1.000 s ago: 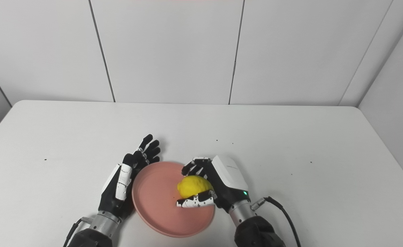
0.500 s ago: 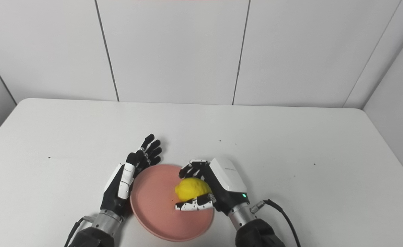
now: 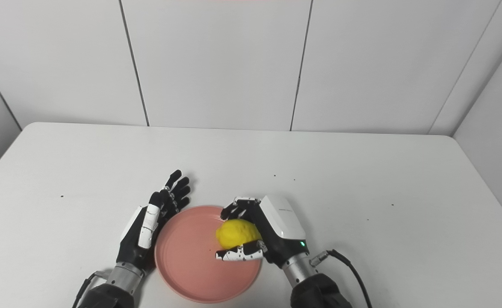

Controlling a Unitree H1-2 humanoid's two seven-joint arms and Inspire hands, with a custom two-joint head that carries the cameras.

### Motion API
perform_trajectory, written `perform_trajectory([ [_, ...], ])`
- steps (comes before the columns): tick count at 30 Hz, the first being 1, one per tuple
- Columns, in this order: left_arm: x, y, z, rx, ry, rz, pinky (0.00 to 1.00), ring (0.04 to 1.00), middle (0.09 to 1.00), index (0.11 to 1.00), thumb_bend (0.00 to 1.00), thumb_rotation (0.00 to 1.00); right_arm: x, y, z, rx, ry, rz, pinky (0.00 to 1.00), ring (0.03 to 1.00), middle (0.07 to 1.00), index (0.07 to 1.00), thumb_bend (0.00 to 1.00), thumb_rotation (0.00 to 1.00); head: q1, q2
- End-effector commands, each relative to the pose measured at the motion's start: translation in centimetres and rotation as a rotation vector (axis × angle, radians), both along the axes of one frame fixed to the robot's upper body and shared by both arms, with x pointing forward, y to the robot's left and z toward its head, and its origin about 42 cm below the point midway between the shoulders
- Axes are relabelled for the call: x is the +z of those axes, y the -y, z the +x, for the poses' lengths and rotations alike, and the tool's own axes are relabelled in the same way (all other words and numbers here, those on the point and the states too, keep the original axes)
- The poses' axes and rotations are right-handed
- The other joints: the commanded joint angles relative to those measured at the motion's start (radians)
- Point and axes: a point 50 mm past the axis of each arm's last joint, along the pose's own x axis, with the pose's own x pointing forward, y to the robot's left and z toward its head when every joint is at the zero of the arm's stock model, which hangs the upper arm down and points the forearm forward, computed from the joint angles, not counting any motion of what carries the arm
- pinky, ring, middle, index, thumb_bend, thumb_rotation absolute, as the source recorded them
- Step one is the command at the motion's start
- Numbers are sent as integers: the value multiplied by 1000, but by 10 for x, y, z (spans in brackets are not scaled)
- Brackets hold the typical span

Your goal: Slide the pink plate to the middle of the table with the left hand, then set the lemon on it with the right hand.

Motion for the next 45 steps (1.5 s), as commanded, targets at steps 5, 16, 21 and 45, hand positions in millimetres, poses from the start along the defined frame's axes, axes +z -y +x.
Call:
perform_trajectory([
  [5, 15, -1, 9, -8, 81, -16, 973, 978, 975, 966, 849, 962, 30, -4, 0, 16, 143, 51, 439, 457, 451, 516, 519, 0, -1, -4],
  [16, 15, -6, 11, 13, 90, -6, 976, 978, 974, 973, 827, 984, 41, -9, -5, 35, 216, 89, 435, 447, 456, 517, 519, 0, -1, -6],
  [21, 16, -7, 10, 23, 95, 8, 984, 984, 976, 973, 829, 999, 39, -14, -9, 66, 208, 101, 432, 452, 452, 522, 518, 0, 11, -6],
  [45, 29, -6, 5, 63, 84, -3, 997, 996, 995, 987, 821, 974, 29, -21, -12, 190, 101, 28, 365, 417, 448, 531, 517, 0, 156, 69],
])
